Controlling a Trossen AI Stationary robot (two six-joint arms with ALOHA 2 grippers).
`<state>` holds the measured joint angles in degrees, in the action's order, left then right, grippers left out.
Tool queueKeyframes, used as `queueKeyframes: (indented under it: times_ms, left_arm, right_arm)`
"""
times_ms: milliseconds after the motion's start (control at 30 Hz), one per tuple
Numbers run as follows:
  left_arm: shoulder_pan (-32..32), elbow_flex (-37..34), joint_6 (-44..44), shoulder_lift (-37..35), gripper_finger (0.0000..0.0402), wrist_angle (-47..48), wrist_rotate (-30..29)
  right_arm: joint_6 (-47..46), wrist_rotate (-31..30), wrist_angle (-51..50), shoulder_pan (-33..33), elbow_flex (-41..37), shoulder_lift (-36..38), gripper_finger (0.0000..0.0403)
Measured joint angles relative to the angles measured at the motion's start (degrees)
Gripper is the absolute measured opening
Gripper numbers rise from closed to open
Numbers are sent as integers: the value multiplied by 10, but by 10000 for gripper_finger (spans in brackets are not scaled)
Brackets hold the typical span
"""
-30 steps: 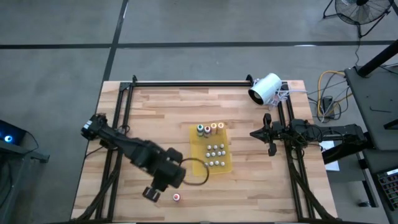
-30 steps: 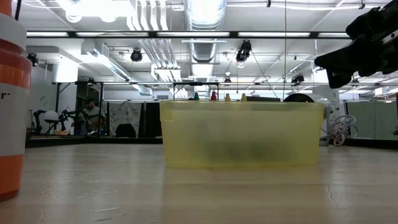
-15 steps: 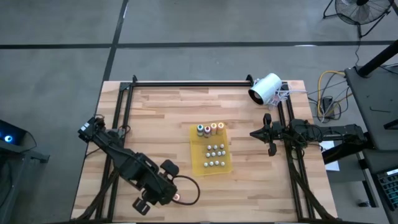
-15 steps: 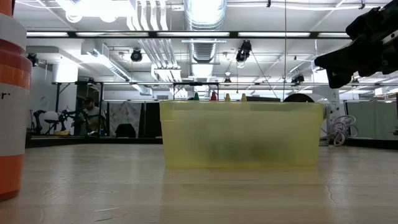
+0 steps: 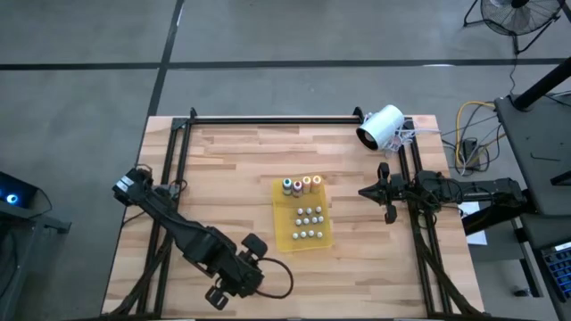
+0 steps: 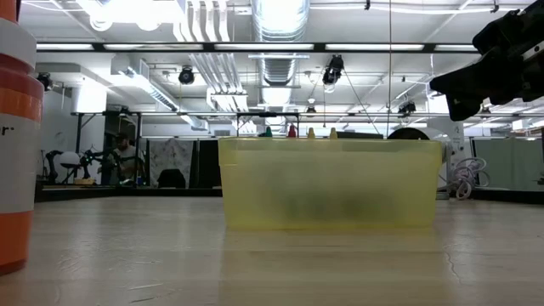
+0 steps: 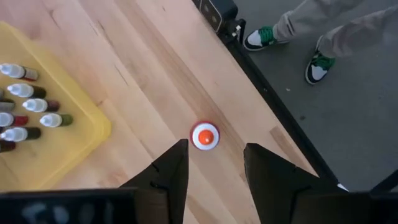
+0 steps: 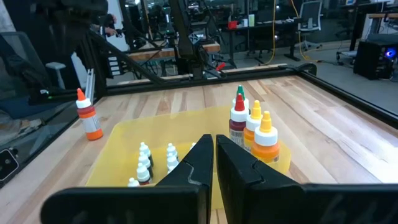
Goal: Pick & Place food coloring
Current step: Put the large orange food coloring bottle into the yellow bin
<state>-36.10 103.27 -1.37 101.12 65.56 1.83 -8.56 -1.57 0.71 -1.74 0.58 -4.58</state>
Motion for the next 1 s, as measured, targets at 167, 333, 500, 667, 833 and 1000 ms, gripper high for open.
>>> queueKeyframes:
  times_ms: [167, 333, 500, 667, 833, 1000]
  left_arm:
    - [1, -39, 0, 0, 150, -33, 0]
    - [8, -61, -2, 0, 198, -45, -19]
    - [14, -95, 7, 0, 219, -81, -32]
    - [14, -135, 16, 0, 220, -124, -33]
    - [14, -163, 14, 0, 220, -145, -17]
    - [14, -192, 13, 0, 220, -171, 3]
  right_arm:
    - [0, 0, 0, 0, 0, 0, 13]
    - [0, 0, 0, 0, 0, 0, 13]
    - [0, 0, 0, 0, 0, 0, 13]
    - [0, 0, 0, 0, 0, 0, 13]
    - [0, 0, 0, 0, 0, 0, 13]
    - [0, 0, 0, 0, 0, 0, 13]
